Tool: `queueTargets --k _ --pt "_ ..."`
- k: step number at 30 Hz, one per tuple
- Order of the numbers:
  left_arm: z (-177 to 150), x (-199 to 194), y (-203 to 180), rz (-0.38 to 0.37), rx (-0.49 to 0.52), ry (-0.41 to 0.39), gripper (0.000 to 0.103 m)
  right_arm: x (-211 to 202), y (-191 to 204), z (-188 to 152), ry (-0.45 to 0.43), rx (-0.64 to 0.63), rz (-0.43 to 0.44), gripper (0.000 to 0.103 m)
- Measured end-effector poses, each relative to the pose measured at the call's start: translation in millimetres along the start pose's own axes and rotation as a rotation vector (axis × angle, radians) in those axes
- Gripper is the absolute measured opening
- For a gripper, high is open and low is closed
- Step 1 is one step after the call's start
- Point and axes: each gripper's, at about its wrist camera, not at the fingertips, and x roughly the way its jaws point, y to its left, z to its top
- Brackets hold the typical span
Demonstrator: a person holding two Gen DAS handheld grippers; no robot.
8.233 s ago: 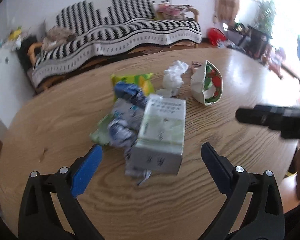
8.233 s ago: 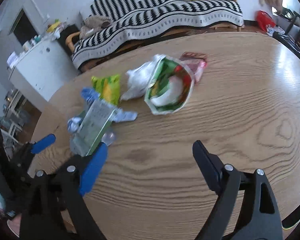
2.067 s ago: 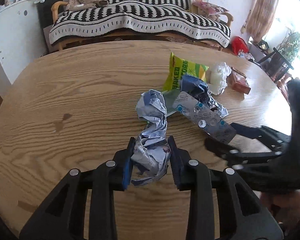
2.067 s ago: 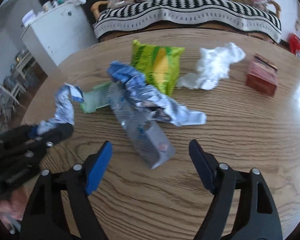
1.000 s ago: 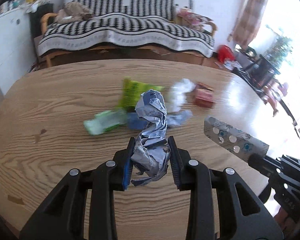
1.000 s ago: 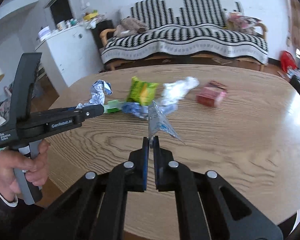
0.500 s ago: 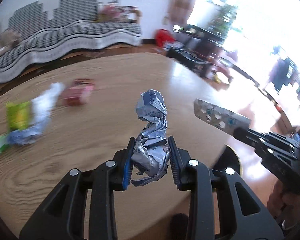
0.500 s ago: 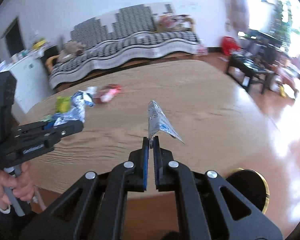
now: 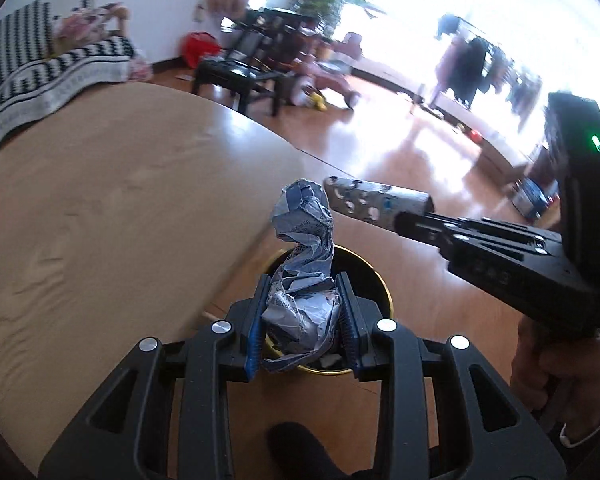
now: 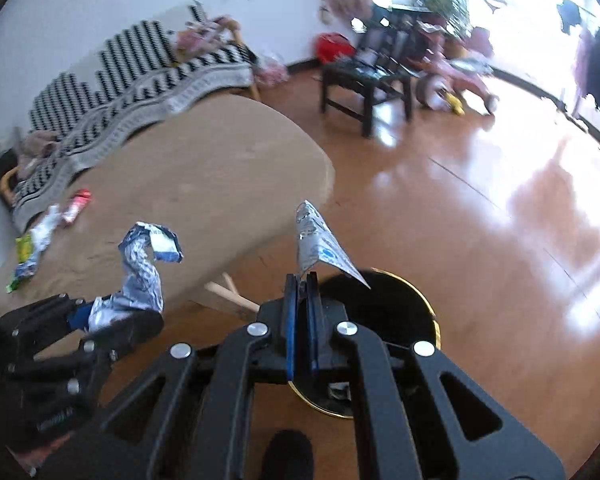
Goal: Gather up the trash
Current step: 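Carry both wrappers to the black bin and open both tools over it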
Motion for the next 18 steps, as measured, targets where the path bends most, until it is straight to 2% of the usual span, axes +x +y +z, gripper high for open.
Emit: queueTargets --k 5,10,18 --pt "-3 33 -18 -0.037 0.022 0.051 0.032 19 -22 -8 0.078 0.053 -0.025 0.006" --pt "-5 59 -20 -0.058 0.019 0.1 0.032 37 -38 -16 0.153 0.092 -0.041 0.006" --pt "-4 80 -23 -0.071 0.035 0.135 0.032 46 -49 -17 0.182 0.121 -0.029 0.006"
